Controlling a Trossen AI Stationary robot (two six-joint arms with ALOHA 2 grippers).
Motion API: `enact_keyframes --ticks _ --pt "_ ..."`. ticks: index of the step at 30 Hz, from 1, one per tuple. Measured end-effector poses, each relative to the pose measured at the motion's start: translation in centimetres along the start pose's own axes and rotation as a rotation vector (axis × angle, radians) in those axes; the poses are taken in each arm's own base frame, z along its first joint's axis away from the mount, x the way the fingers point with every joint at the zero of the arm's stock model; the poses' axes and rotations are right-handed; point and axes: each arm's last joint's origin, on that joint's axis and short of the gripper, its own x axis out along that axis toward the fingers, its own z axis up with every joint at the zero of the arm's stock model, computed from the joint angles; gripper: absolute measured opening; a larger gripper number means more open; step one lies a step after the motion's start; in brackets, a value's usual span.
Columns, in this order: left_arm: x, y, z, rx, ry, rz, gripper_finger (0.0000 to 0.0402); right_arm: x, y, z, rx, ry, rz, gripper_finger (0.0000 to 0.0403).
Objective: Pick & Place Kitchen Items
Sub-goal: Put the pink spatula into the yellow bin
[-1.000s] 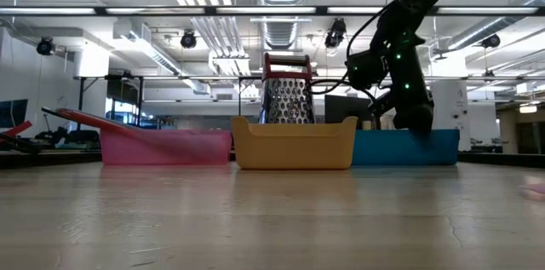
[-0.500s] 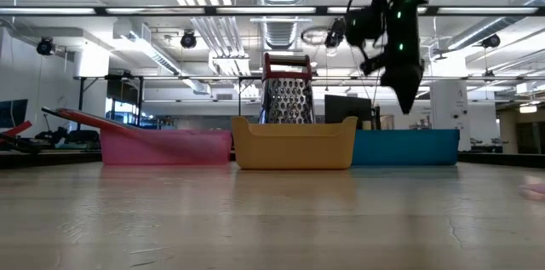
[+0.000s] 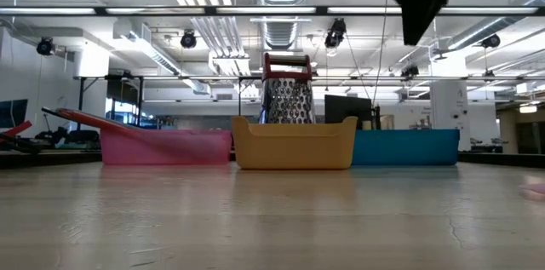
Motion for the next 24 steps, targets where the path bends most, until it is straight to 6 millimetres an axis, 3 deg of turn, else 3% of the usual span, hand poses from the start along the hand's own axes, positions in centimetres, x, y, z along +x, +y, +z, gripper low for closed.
enact_keyframes --ticks 5,11,17,24 --pt "0.0 0.0 0.0 0.0 0.0 0.0 0.0243 -2.8 4.3 -2.4 0.023 -0.068 0.104 0.0194" --pt "0.0 0.0 0.0 -0.012 0.0 0.0 0.0243 -4.5 9.0 -5.6 0.037 -0.065 0.194 0.0213" --pt "0.0 0.0 0.0 -0.014 0.0 0.0 0.0243 -4.9 13.2 -9.3 0.044 0.005 0.253 0.0209" --pt "0.0 0.0 0.0 -0.015 0.0 0.0 0.0243 -3.6 17.6 -11.9 0.053 0.059 0.244 0.0189"
